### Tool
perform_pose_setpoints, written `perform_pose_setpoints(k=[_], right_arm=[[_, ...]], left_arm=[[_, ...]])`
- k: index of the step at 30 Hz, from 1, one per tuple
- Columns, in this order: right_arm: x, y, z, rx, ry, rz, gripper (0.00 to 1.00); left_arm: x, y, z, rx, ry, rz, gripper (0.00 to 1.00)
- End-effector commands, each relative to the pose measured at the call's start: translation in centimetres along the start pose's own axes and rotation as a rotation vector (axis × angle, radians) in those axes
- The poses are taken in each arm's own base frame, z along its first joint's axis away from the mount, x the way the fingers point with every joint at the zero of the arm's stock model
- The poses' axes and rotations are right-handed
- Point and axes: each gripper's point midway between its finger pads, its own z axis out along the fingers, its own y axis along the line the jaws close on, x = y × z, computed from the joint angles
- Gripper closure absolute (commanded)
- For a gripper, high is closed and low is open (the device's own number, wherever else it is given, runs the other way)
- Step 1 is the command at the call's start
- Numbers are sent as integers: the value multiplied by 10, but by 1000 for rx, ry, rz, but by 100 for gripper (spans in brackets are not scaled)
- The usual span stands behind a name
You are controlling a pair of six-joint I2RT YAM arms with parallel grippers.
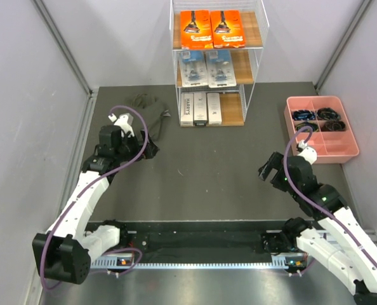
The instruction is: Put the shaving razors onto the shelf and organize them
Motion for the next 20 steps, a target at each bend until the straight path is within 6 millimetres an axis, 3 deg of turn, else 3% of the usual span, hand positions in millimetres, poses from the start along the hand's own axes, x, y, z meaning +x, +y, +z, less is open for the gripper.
perform_pose_setpoints(k=[1,10,20], right_arm=[[-3,-6,-2,25,-22,2,1],[-3,-8,1,33,-34,5,1],[-25,-12,11,92,-142,-26,1]], left_arm=[[-9,7,-4,-60,-35,30,1],[-9,9,-2,-67,-31,50,1],[-13,13,3,-87,-42,60,1]])
